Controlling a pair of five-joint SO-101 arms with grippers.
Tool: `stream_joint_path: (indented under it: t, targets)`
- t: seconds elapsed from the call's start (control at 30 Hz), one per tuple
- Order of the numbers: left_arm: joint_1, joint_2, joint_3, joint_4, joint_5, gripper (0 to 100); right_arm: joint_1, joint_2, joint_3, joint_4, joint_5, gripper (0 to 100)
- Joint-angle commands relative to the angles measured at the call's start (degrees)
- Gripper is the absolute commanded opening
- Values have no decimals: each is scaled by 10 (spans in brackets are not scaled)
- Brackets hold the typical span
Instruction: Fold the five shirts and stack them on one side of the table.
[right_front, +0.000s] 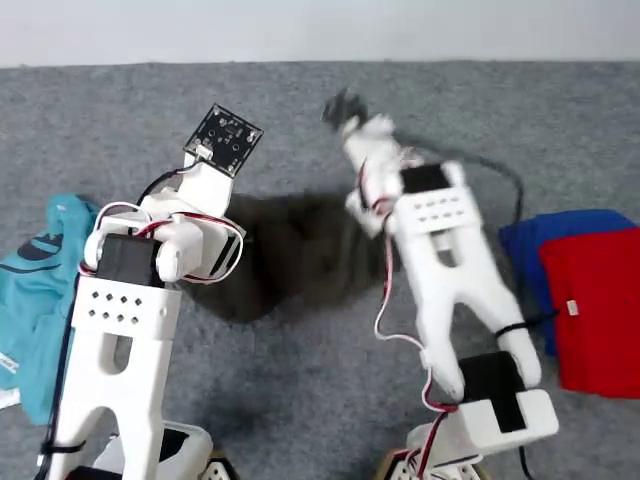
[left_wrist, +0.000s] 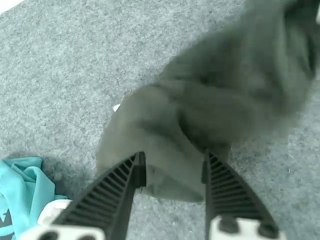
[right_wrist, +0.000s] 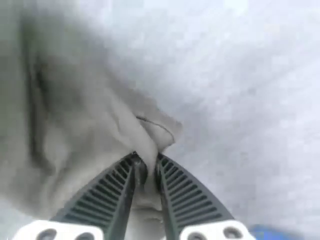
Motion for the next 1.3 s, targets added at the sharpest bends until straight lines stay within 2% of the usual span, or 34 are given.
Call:
stream_joint_path:
  t: [0.0, 0.1, 0.2, 0.37, 0.47, 0.6, 0.67, 0.7, 0.77, 0.83, 0.97, 1.13, 1.27]
  targets:
    - [-3, -3, -22, 2, -5, 189, 22, -22, -118, 11, 5, 9]
    - [-3, -4, -22, 3, -5, 189, 20, -24, -129, 62, 5, 9]
    - [-3, -4, -22, 4, -5, 189, 21, -19, -119, 190, 5, 9]
    - [-3, -4, -22, 4, -5, 189, 32, -22, 3, 327, 11, 9]
    - [-3, -4, -22, 4, -5, 189, 32, -22, 120, 354, 36, 9]
    - [-3, -4, -22, 4, -5, 189, 30, -22, 280, 335, 42, 13]
    - [-3, -1, -22, 4, -5, 189, 12, -22, 323, 340, 61, 34]
    - [-3, -1, -19, 1, -5, 189, -10, -22, 343, 358, 93, 48]
    - [-1, -1, -10, -1, -5, 190, -74, -24, 382, 397, 172, 60]
    - [-2, -1, 2, -1, -5, 190, -125, -38, 403, 400, 193, 61]
    - [-3, -5, 31, -1, -5, 190, -122, -103, 351, 371, 135, 64]
    - [-3, -5, 43, -1, -5, 190, -37, -193, 205, 369, 57, 65]
    - [-3, 0, 49, -21, -5, 190, 44, -222, 84, 371, -63, 65]
